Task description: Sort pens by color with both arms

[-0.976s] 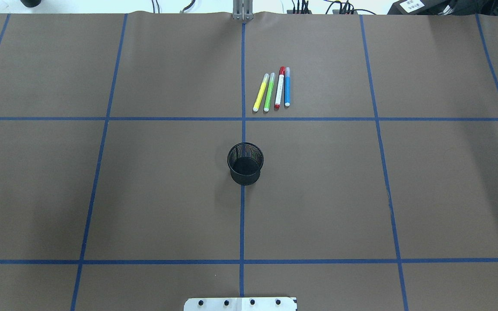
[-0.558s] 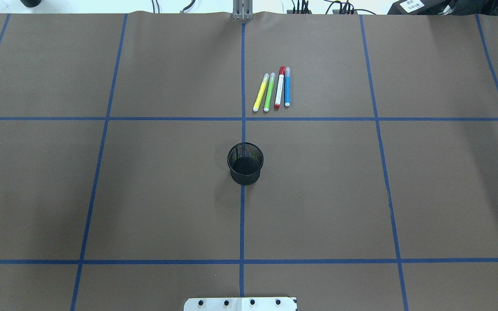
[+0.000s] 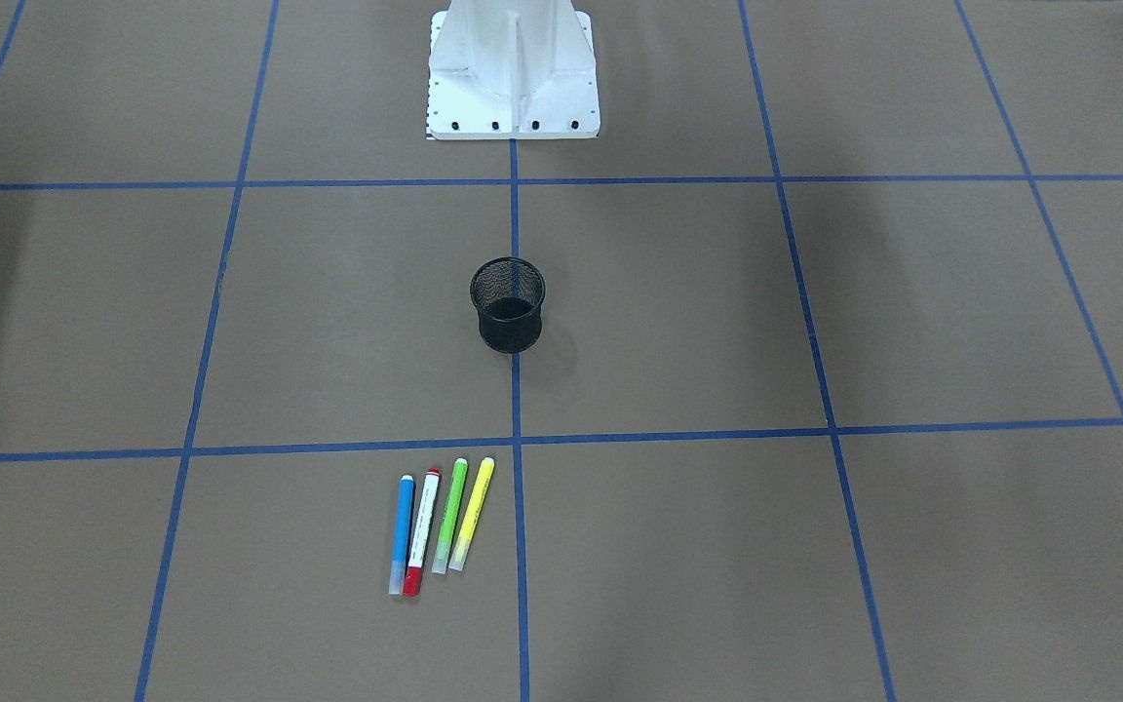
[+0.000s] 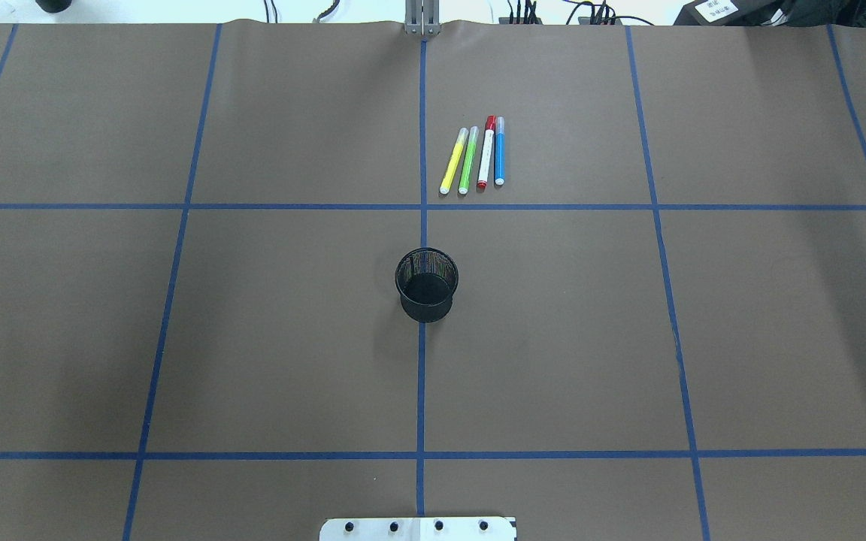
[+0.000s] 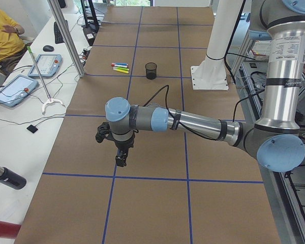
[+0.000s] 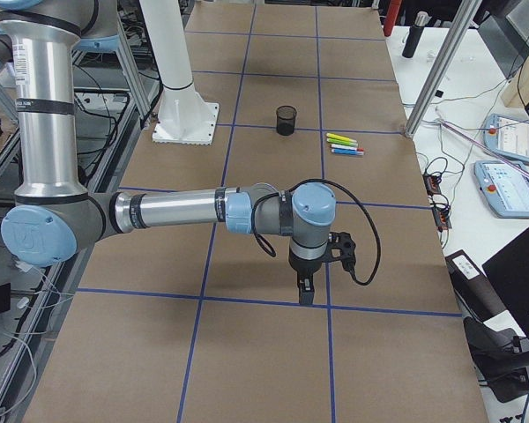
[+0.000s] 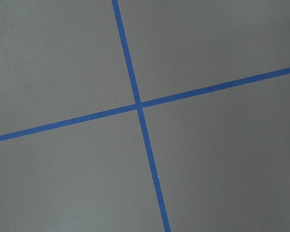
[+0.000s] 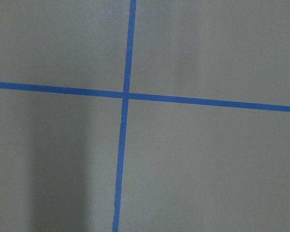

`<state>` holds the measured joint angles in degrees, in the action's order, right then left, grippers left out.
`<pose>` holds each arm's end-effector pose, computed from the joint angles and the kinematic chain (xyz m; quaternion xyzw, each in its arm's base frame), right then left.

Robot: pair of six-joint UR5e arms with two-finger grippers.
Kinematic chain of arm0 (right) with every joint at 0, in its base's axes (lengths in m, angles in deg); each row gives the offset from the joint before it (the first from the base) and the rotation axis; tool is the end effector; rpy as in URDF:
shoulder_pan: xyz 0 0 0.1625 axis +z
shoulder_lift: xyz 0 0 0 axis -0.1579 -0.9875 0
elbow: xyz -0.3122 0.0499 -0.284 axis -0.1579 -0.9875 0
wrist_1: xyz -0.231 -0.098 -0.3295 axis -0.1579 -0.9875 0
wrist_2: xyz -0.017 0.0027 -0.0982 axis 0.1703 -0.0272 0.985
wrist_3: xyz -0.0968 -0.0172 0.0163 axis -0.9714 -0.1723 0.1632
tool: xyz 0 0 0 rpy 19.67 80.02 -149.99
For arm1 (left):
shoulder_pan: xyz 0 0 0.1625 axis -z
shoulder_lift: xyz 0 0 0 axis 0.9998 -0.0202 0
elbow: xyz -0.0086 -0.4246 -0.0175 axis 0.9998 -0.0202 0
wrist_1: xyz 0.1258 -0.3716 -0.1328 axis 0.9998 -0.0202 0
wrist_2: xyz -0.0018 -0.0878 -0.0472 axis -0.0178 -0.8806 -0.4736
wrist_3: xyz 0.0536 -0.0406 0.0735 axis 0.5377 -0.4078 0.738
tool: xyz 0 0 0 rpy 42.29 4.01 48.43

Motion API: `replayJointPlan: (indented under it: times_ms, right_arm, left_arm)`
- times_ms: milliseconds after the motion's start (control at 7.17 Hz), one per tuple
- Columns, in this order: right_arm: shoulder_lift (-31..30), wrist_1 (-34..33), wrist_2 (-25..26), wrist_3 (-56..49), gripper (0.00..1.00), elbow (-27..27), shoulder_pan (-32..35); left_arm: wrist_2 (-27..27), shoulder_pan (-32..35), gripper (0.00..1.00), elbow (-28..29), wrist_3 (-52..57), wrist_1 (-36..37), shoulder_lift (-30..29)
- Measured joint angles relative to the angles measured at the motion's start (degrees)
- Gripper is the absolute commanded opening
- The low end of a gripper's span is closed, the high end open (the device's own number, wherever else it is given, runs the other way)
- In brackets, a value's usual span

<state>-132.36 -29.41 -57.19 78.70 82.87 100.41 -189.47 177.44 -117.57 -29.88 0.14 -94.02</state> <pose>0.0828 -0.4849 0.6113 0.0268 -0.3272 -0.0309 0.9441 -0.0536 -0.5013 0.5749 0.0518 0.3599 0.0993 0.9262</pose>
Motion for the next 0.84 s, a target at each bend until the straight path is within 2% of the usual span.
replayJointPlan:
  times_ms: [836]
  right_arm:
    - [0.2, 0.1, -0.1, -0.3, 1.00, 2.3, -0.1]
  left_arm:
    - [0.0, 0.1, 1.00, -0.5, 0.0, 0.0, 0.1]
